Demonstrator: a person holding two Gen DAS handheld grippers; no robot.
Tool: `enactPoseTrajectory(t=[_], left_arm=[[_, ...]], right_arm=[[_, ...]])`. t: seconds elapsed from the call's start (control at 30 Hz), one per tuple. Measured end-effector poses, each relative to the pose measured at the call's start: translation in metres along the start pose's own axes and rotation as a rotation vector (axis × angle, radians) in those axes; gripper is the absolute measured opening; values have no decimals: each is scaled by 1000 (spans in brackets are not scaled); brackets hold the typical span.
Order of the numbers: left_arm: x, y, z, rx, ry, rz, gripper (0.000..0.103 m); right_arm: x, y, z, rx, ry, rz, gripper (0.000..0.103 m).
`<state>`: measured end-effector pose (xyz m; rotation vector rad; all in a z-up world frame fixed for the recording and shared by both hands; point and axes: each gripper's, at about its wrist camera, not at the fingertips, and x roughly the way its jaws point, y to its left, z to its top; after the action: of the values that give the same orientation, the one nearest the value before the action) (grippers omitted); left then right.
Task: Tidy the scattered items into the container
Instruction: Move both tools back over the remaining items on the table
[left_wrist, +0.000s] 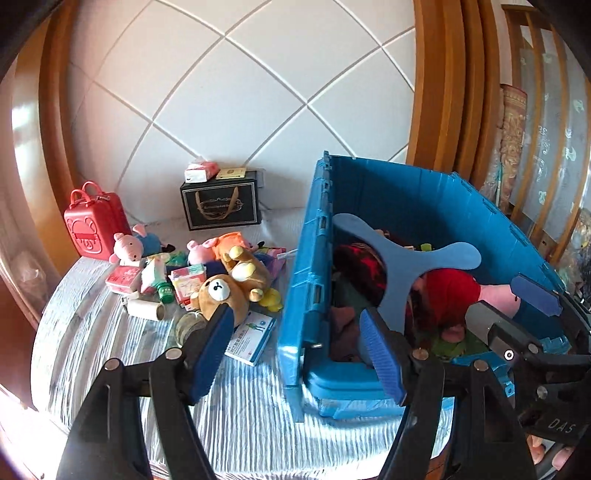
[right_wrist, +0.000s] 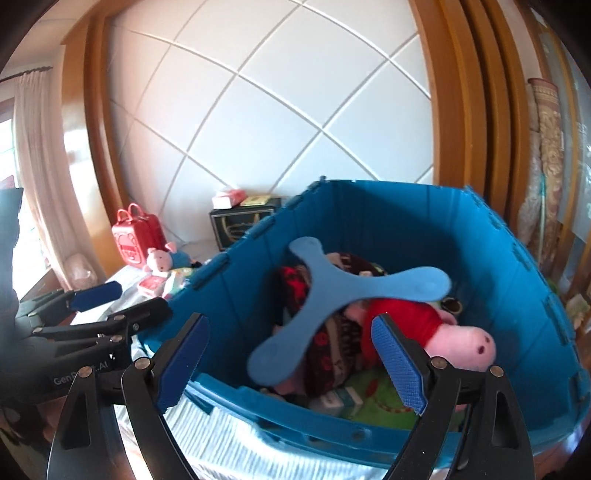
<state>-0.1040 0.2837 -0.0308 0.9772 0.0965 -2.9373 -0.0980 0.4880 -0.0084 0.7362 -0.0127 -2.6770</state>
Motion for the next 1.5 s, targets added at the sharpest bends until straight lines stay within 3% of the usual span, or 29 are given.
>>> enactPoseTrajectory(t=[0.17,0.23,0.5,0.7,0.93,1.1,1.27,1.5], left_arm=[[-4,63,-7,-53,-7,14,70],[-4,91,-12,-49,-2,18,70],[-4,201,-26,-3,38,-10,70],[6,261,-36,-24,77,-11,70],[40,320,-44,-100,143,52,70],[63,352,-42,-146,167,134,70],[92,375,-38,-179,186,231,70],[139,390,-41,-200,255,261,70]], right_arm=[[2,54,7,-55,-31,24,94],[7,82,8,-65,-41,21,98],[27,203,12,-52,-69,-22,98],[52,260,-4,-27,3,-44,98],[85,273,-11,-20,78,-77,99],[129,268,-13,4,125,-42,99],[183,255,-13,38,166,22,99],[243,241,-24,51,252,17,99]])
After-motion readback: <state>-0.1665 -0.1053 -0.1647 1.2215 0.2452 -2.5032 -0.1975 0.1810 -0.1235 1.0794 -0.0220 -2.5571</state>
